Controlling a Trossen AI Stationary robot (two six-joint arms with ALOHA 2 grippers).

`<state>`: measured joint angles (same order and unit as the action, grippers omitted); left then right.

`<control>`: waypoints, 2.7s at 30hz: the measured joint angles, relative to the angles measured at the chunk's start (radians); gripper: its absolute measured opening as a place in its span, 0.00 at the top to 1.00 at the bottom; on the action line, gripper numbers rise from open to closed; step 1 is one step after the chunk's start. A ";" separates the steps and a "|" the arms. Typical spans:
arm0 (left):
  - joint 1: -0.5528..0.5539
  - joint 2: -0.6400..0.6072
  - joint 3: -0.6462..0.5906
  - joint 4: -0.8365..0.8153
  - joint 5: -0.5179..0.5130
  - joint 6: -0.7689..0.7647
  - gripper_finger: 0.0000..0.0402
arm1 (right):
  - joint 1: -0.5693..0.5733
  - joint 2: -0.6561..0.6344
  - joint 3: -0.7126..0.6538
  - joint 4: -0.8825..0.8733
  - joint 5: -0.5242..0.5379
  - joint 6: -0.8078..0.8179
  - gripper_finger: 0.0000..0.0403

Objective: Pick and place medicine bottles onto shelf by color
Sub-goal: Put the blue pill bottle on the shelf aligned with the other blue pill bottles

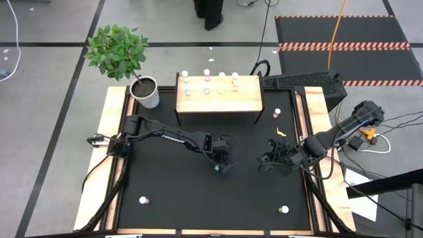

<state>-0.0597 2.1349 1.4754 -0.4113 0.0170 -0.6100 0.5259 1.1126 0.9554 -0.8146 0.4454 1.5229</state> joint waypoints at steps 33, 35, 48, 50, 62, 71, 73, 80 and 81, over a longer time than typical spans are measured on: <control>0.031 -0.246 0.005 0.003 -0.007 -0.142 0.83 | -0.003 -0.002 -0.318 0.621 -0.004 -0.112 0.65; 0.022 -0.211 0.005 -0.041 -0.045 -0.205 0.77 | -0.003 -0.001 -0.336 0.619 -0.005 -0.077 0.65; 0.020 -0.029 0.003 -0.042 0.036 -0.514 0.45 | -0.003 -0.002 -0.375 0.600 -0.058 -0.066 0.65; 0.017 -0.027 0.003 -0.047 0.036 -0.529 0.45 | -0.003 -0.002 -0.375 0.599 -0.067 -0.069 0.65; 0.007 -0.028 0.005 -0.147 0.119 -0.571 0.50 | -0.025 -0.008 -0.375 0.595 -0.188 -0.120 0.65; 0.014 -0.019 0.005 -0.145 0.081 -0.612 0.65 | -0.070 -0.013 -0.375 0.601 -0.242 -0.183 0.65; 0.014 -0.019 0.005 -0.148 0.071 -0.612 0.69 | -0.077 -0.015 -0.375 0.602 -0.257 -0.198 0.65; 0.019 -0.020 0.005 -0.141 0.066 -0.637 0.70 | -0.082 0.008 -0.374 0.713 -0.262 -0.266 0.65; 0.021 -0.025 0.003 -0.137 0.065 -0.638 0.68 | -0.082 0.016 -0.375 0.743 -0.259 -0.293 0.65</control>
<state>-0.0388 2.1101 1.4782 -0.5484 0.0821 -1.2481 0.4442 1.1286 0.5804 -0.0714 0.1864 1.2299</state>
